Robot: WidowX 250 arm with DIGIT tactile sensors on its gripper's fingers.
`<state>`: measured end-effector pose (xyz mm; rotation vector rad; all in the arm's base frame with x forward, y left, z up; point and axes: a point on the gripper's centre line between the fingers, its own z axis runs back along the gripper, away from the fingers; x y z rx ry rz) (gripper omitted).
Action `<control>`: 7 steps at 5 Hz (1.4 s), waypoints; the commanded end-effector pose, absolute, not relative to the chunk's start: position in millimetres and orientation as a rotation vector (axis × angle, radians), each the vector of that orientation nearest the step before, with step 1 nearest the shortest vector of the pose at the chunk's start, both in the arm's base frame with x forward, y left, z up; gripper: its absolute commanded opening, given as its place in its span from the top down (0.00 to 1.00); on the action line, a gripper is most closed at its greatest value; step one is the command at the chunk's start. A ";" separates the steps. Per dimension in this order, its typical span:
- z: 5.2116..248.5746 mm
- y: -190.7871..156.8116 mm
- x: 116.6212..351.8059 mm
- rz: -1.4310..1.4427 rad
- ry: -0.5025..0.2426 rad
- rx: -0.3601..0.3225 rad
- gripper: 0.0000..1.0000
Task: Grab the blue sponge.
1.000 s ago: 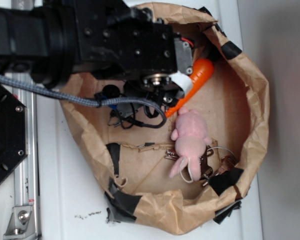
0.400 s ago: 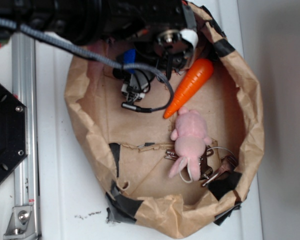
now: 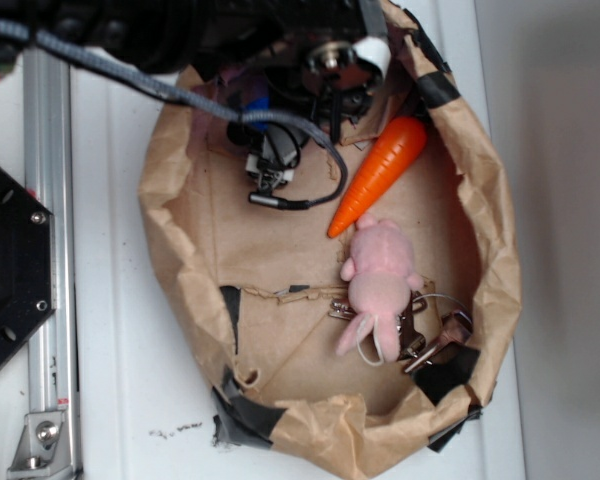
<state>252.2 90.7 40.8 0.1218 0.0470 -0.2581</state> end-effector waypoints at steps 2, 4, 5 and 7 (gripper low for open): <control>33.4 92.7 262.8 -0.083 0.099 0.152 0.00; 19.1 88.3 264.1 -0.146 0.144 0.217 0.00; 22.3 88.5 262.9 -0.129 0.128 0.218 1.00; 31.8 85.6 259.1 -0.169 0.106 0.169 1.00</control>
